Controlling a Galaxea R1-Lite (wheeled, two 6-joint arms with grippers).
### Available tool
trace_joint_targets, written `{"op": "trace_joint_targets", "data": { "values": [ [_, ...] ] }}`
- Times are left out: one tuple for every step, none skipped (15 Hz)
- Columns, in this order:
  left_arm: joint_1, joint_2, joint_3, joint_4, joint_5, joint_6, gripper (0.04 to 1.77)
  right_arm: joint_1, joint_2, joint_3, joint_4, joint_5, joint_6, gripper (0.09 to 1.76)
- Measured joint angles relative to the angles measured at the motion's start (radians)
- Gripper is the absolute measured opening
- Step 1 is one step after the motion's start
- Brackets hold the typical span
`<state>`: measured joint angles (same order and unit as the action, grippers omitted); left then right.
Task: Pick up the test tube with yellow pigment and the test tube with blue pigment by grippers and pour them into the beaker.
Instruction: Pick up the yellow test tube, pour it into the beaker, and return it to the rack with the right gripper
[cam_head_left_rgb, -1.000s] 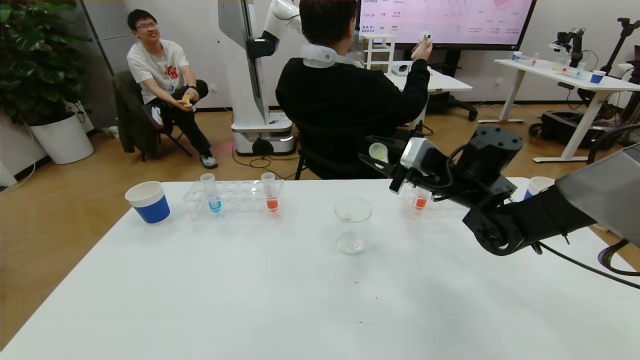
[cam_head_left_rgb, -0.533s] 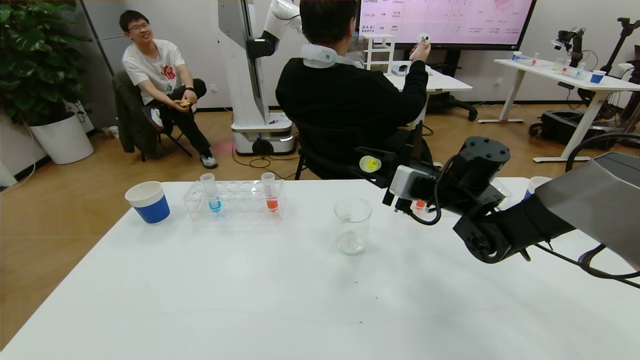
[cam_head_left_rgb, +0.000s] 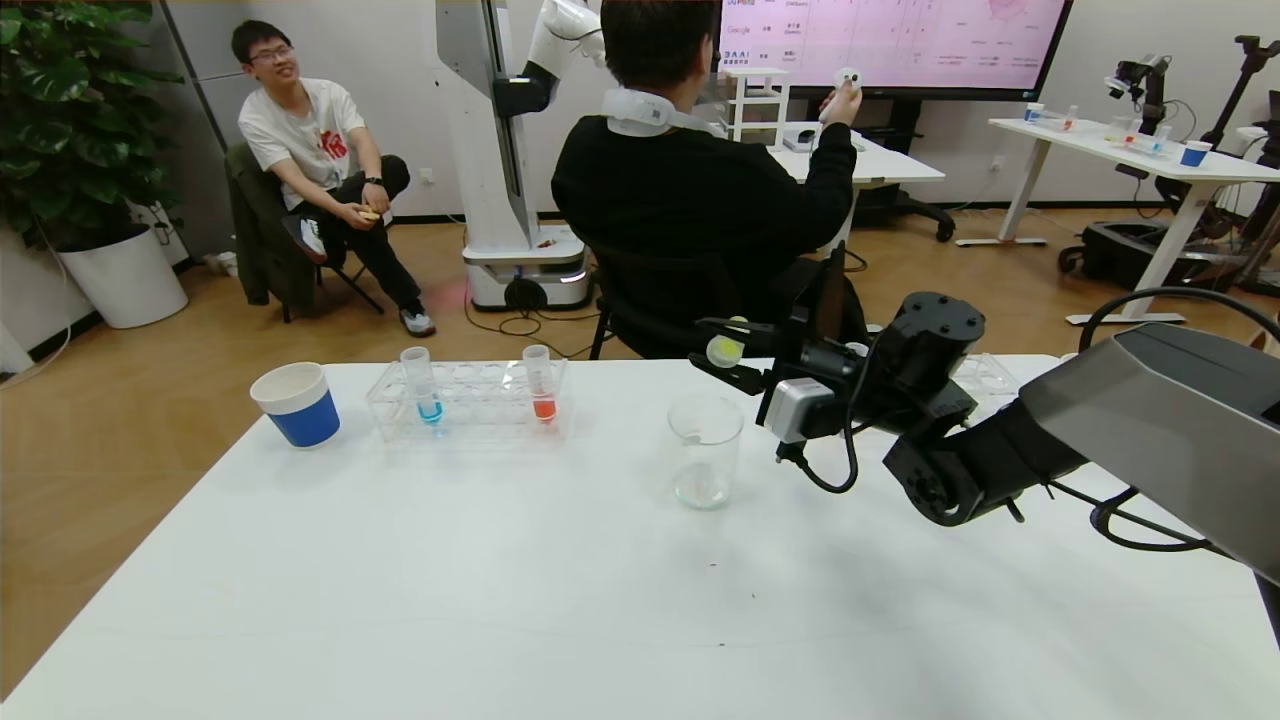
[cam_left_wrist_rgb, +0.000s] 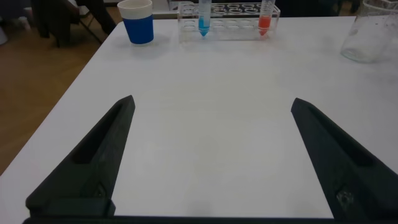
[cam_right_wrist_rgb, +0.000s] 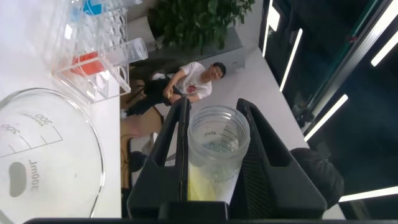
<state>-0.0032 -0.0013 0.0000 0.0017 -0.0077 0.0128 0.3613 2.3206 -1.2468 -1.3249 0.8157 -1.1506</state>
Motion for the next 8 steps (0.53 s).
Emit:
{"op": "trace_joint_targets", "data": {
  "values": [
    [0.0,0.0,0.0,0.0,0.0,0.0,1.75,-0.001,0.011,-0.025,-0.001,0.01,-0.025,0.51],
    [0.0,0.0,0.0,0.0,0.0,0.0,1.75,0.0,0.021,-0.048,0.0,0.016,-0.041,0.51],
    [0.0,0.0,0.0,0.0,0.0,0.0,1.75,0.004,0.029,-0.069,-0.001,0.024,-0.058,0.51],
    [0.0,0.0,0.0,0.0,0.0,0.001,1.75,0.007,0.036,-0.087,0.0,0.031,-0.074,0.51],
    [0.0,0.0,0.0,0.0,0.0,0.001,1.75,0.009,0.042,-0.099,0.0,0.043,-0.084,0.51],
    [0.0,0.0,0.0,0.0,0.0,0.0,1.75,0.01,0.047,-0.108,0.0,0.06,-0.097,0.51],
    [0.0,0.0,0.0,0.0,0.0,0.0,1.75,0.008,0.052,-0.113,0.0,0.071,-0.114,0.51],
    [0.0,0.0,0.0,0.0,0.0,0.0,1.75,0.007,0.055,-0.115,0.0,0.077,-0.128,0.51]
  ]
}}
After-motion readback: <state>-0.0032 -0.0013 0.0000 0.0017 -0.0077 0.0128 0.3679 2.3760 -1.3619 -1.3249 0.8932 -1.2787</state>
